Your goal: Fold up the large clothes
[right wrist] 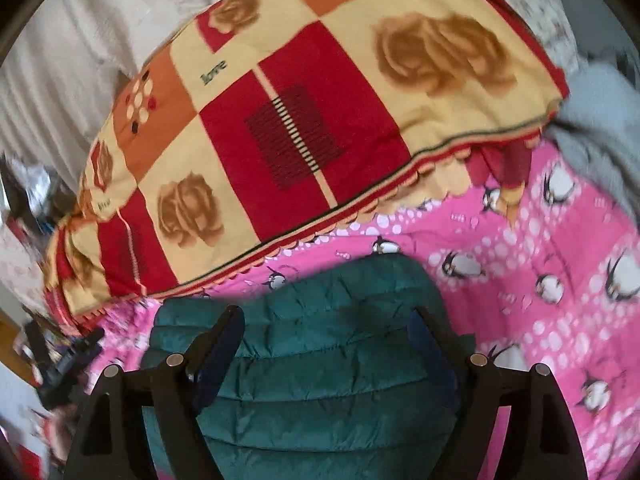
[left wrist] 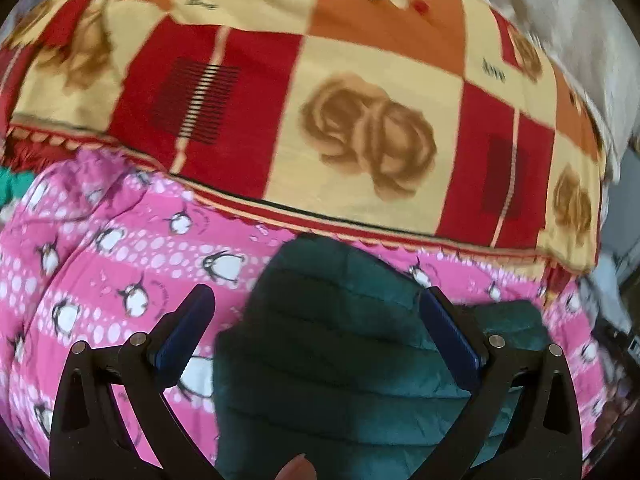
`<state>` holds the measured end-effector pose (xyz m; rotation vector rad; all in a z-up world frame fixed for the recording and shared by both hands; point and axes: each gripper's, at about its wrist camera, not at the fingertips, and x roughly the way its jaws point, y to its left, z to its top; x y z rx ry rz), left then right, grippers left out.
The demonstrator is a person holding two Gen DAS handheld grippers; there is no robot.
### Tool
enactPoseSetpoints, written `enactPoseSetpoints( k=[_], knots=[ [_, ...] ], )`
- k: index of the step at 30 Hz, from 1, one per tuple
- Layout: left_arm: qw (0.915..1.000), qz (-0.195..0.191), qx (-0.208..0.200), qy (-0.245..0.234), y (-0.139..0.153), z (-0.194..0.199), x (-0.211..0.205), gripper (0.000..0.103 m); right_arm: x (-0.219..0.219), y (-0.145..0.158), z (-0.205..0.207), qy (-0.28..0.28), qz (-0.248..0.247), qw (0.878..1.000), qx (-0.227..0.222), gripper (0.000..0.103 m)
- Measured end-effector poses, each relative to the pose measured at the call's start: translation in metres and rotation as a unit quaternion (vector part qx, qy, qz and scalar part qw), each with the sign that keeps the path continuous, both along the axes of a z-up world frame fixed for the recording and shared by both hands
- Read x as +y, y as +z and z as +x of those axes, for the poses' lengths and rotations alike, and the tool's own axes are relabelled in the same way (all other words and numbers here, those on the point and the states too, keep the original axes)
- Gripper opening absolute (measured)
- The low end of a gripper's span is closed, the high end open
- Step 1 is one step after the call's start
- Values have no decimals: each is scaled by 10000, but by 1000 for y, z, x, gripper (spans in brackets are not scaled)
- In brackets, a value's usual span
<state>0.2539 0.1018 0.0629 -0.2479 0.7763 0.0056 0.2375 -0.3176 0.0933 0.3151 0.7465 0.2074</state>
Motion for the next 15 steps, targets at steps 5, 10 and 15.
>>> enactPoseSetpoints(
  k=[5,10,15],
  knots=[
    [9895,1302,470,-427,-43,43,-42,103,33,-30,30,506,-900,9944,240,81],
    [9809,1491,1202,-331,-96,76,-35,103,33,-82,65,548,-1162,9889,752,82],
    [9880,689,1376,-139,-123,87,-14,103,20,-114,93,661,-880,9890,989,87]
  ],
)
